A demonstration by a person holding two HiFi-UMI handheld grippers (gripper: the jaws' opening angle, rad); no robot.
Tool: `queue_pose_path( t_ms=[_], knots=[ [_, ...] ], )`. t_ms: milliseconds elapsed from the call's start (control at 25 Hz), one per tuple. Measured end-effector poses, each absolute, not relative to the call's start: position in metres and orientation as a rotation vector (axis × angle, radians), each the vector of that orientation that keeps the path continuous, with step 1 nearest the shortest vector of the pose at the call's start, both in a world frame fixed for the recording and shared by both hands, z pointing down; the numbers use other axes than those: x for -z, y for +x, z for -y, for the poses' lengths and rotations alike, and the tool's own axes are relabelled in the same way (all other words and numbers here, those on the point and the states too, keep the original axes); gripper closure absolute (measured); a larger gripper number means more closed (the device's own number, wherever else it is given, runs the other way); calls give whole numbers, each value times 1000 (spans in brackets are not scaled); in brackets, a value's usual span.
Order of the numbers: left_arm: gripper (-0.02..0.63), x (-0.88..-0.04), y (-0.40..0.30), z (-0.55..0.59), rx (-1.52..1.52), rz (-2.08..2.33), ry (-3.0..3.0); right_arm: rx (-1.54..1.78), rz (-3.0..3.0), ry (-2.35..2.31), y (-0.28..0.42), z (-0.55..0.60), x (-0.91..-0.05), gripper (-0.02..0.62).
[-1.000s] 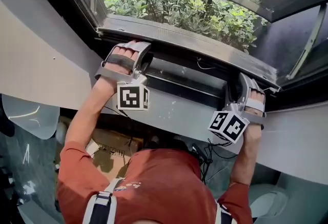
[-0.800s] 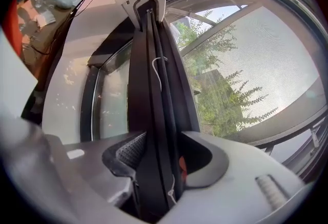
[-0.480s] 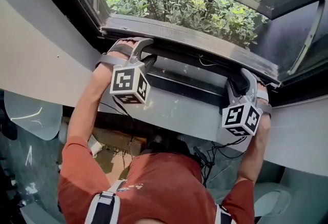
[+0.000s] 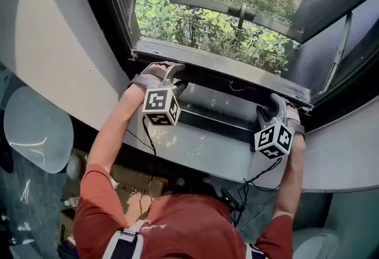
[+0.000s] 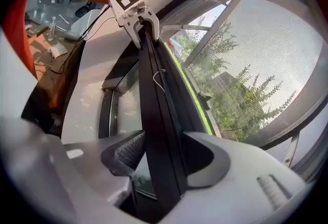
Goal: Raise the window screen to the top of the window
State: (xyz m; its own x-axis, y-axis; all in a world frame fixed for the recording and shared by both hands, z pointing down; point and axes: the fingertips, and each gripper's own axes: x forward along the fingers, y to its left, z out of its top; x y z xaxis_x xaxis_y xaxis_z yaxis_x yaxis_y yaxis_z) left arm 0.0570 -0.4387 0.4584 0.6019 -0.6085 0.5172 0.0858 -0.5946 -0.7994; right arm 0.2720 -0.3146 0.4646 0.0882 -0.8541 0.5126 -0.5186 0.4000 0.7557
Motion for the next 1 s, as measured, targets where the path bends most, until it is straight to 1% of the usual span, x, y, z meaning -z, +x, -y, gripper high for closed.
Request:
queue_pose_path(
  t_ms=[160, 200, 240, 560, 680, 720, 760, 840, 880, 920, 1000],
  knots=[
    [422, -452, 57, 437, 1025, -401, -1984, 383, 1590, 1265, 271, 312, -457, 360],
    [431, -446, 57, 437, 1011, -412, -1984, 383, 1601, 1274, 271, 311, -450, 374],
    [444, -438, 56, 438, 996, -426, -1983, 390, 1609, 1283, 270, 312, -442, 373],
    [447, -387, 56, 441, 897, -508, -1909, 525, 1568, 1347, 269, 317, -391, 376],
    [472, -365, 57, 444, 827, -560, -1851, 616, 1525, 1400, 274, 320, -364, 450],
    [487, -357, 57, 445, 802, -585, -1828, 648, 1507, 1418, 275, 321, -354, 467],
    [489, -347, 57, 446, 779, -611, -1805, 681, 1486, 1434, 276, 322, -345, 481],
    [525, -329, 58, 448, 739, -657, -1765, 744, 1439, 1462, 279, 323, -326, 516],
    [529, -321, 59, 449, 723, -674, -1748, 770, 1422, 1472, 279, 323, -318, 534],
    [541, -314, 59, 450, 708, -687, -1734, 791, 1410, 1478, 280, 324, -311, 538],
    [541, -303, 59, 451, 687, -705, -1711, 821, 1394, 1484, 280, 324, -300, 540]
  ],
)
